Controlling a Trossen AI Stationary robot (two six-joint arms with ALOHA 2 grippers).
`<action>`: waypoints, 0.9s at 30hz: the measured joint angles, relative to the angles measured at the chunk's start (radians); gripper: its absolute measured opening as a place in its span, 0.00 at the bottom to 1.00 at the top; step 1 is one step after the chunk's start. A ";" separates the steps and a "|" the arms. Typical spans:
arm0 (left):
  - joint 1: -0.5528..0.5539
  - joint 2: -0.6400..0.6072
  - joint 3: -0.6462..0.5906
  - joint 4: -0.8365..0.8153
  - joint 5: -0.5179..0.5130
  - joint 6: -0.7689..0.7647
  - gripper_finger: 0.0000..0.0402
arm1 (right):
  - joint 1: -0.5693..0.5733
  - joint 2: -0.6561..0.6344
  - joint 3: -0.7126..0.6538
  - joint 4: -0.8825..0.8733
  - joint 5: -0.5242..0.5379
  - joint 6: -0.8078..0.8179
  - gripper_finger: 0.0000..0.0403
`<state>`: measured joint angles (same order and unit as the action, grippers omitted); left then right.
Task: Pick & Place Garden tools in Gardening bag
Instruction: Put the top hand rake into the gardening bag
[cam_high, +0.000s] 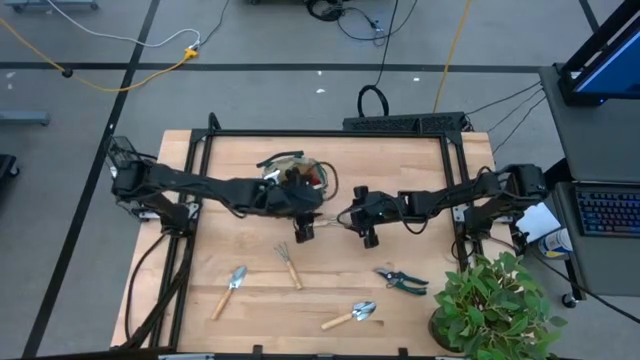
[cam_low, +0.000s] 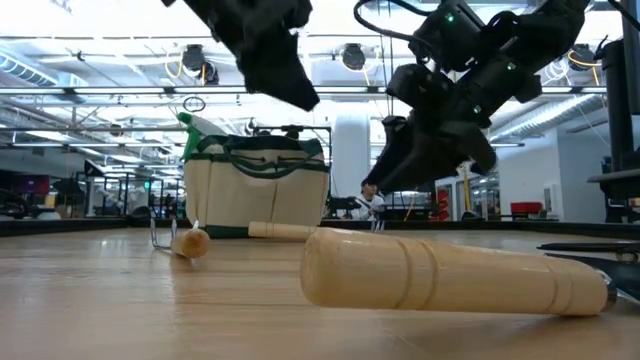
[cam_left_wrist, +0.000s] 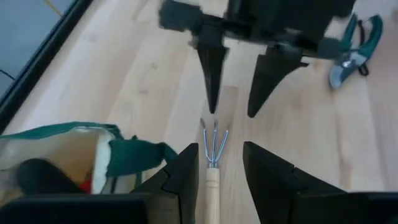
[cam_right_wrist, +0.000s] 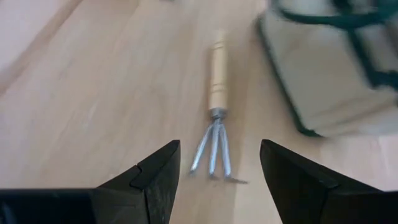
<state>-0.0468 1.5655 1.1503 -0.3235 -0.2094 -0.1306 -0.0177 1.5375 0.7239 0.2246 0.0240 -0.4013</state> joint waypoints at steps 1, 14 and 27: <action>-0.004 -0.002 0.000 -0.002 0.000 -0.004 0.32 | 0.000 0.000 -0.001 -0.005 0.000 -0.040 0.53; -0.039 0.255 0.000 0.148 0.107 0.067 0.32 | 0.000 -0.002 0.000 -0.041 -0.027 -0.085 0.53; 0.032 0.346 0.000 0.138 0.084 0.133 0.32 | 0.006 -0.006 0.000 -0.096 0.031 -0.082 0.53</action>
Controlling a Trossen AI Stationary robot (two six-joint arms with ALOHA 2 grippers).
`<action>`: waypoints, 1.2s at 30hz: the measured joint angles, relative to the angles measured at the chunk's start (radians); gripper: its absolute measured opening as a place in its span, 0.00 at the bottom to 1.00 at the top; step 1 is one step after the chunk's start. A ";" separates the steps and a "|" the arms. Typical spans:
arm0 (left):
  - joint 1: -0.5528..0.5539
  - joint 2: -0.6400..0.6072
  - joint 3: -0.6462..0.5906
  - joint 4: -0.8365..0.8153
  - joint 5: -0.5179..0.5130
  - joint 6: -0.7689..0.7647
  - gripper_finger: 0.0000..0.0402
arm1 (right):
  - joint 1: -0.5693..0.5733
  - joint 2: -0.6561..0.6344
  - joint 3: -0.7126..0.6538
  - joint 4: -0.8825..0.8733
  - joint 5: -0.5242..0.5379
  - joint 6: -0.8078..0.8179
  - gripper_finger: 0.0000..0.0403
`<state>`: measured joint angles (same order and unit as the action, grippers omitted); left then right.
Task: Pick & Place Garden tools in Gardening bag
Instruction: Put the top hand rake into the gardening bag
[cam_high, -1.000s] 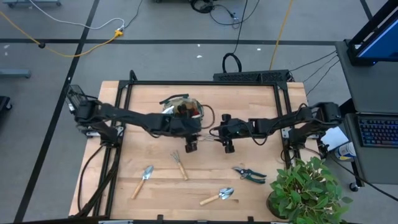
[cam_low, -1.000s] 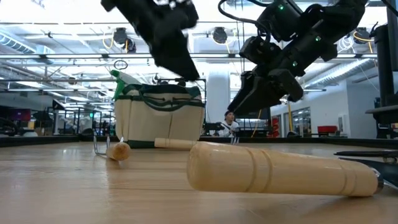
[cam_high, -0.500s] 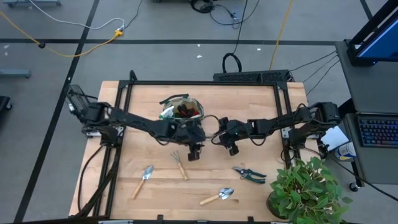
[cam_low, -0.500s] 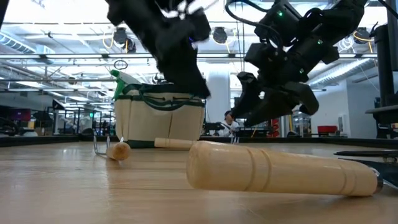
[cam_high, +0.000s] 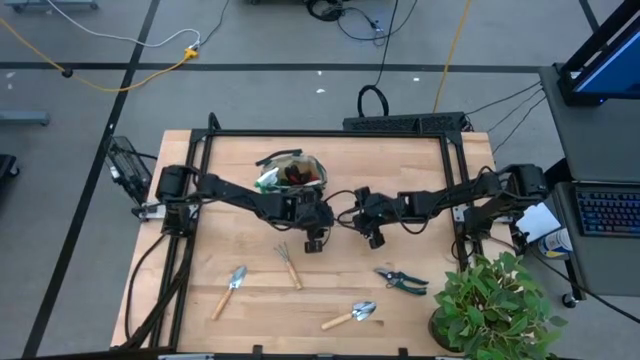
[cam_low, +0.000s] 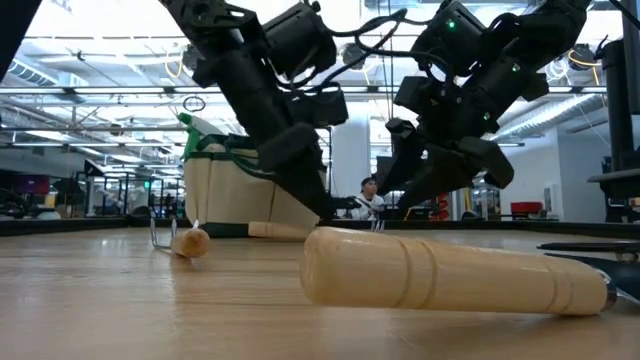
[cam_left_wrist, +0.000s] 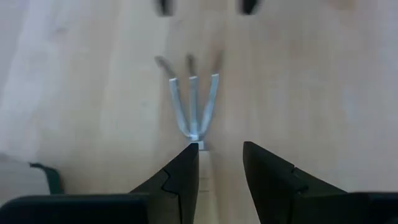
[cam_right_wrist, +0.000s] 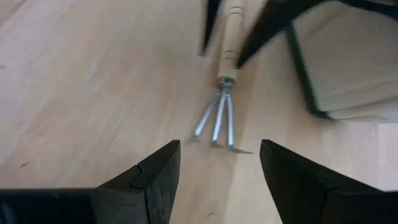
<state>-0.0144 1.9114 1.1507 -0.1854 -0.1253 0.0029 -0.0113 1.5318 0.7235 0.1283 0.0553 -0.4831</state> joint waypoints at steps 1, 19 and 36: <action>0.003 0.000 0.000 -0.001 -0.011 -0.004 0.32 | 0.001 0.000 0.000 -0.006 -0.001 0.003 0.53; 0.048 0.038 0.000 -0.037 0.100 0.011 0.31 | 0.000 0.000 0.000 -0.025 -0.004 0.027 0.53; 0.043 0.002 -0.001 -0.058 0.215 -0.104 0.15 | 0.000 0.000 0.000 -0.026 0.000 0.059 0.53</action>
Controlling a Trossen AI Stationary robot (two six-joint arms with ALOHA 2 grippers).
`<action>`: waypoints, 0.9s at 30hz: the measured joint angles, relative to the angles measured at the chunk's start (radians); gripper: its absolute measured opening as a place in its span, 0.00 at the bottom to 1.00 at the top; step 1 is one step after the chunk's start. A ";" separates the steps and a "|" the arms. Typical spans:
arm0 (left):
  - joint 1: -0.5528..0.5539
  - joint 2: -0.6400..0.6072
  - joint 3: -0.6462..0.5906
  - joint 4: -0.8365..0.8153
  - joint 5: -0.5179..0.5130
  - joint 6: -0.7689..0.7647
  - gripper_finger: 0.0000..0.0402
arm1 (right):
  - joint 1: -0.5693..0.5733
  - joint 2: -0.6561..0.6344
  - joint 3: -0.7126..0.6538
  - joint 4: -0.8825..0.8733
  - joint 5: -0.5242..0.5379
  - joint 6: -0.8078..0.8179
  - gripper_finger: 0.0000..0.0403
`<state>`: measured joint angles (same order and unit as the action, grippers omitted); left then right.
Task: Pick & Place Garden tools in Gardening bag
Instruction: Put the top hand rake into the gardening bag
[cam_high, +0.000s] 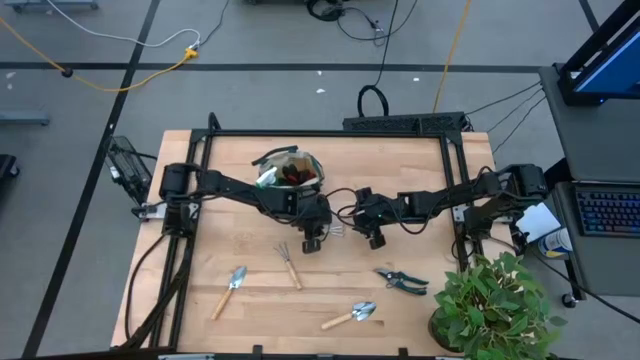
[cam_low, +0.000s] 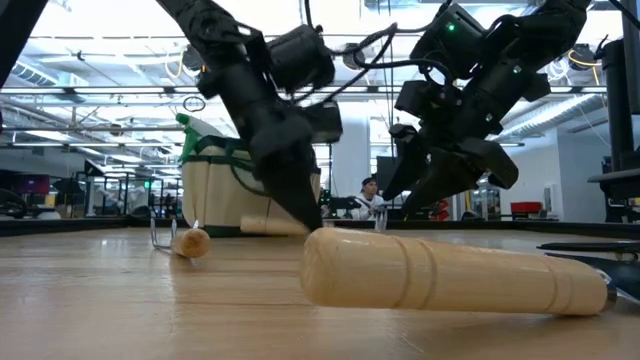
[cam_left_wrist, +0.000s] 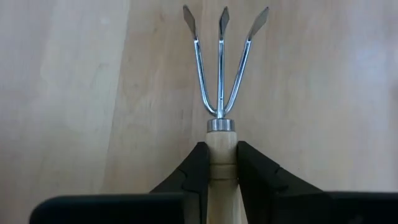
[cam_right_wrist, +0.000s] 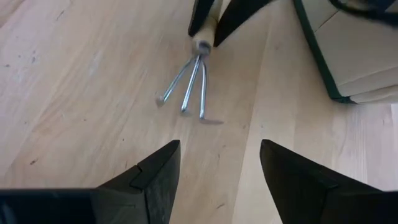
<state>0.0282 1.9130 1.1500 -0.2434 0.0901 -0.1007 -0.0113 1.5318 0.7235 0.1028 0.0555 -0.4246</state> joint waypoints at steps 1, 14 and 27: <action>-0.005 -0.019 0.000 -0.008 0.000 -0.007 0.15 | 0.000 0.000 0.000 0.001 0.000 0.013 0.53; -0.078 -0.376 0.000 -0.162 -0.214 0.001 0.15 | 0.000 0.000 0.000 -0.007 0.152 0.046 0.53; 0.140 -0.471 0.000 -0.138 -0.420 0.232 0.16 | 0.002 0.000 0.000 -0.003 0.150 0.046 0.53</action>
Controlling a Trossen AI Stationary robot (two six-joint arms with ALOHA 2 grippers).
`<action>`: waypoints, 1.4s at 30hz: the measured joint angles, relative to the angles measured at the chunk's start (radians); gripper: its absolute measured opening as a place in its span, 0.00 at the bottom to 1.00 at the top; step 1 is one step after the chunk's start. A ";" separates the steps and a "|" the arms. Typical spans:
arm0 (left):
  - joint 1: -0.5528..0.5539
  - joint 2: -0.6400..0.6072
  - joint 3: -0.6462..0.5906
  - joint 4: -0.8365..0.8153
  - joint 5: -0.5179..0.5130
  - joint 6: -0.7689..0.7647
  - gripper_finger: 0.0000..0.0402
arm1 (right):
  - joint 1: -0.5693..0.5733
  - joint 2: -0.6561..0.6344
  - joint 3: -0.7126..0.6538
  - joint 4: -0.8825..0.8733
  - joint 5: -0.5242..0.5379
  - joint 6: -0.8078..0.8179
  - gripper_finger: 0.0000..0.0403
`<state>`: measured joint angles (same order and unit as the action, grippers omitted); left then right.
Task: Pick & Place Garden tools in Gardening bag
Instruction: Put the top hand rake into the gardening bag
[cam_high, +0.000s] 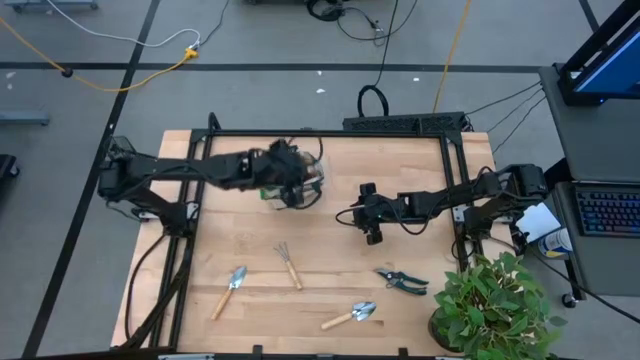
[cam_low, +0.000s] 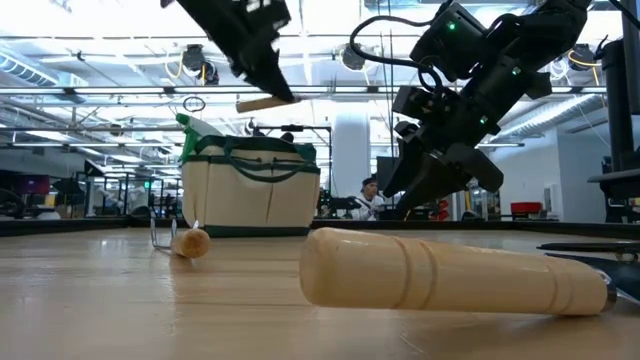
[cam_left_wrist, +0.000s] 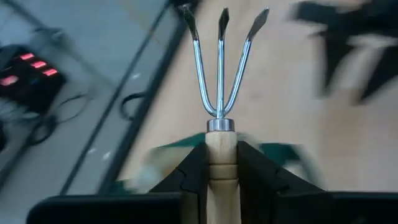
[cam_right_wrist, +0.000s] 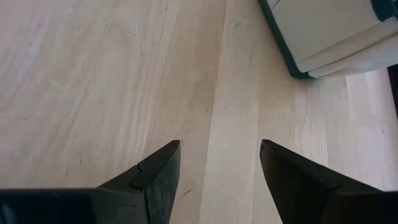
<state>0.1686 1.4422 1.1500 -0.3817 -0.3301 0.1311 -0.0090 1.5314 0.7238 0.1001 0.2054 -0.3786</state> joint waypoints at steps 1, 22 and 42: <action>0.021 0.001 0.000 0.001 -0.013 0.003 0.16 | 0.000 0.000 0.000 0.000 0.000 0.000 0.53; 0.143 0.048 -0.070 0.092 0.069 -0.064 0.17 | 0.001 0.000 0.000 0.000 0.002 0.000 0.53; 0.102 0.110 -0.070 -0.003 -0.109 -0.140 0.17 | 0.001 0.000 0.000 0.000 0.002 0.000 0.53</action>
<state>0.2709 1.5524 1.0798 -0.3850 -0.4393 -0.0085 -0.0082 1.5314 0.7235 0.1001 0.2077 -0.3790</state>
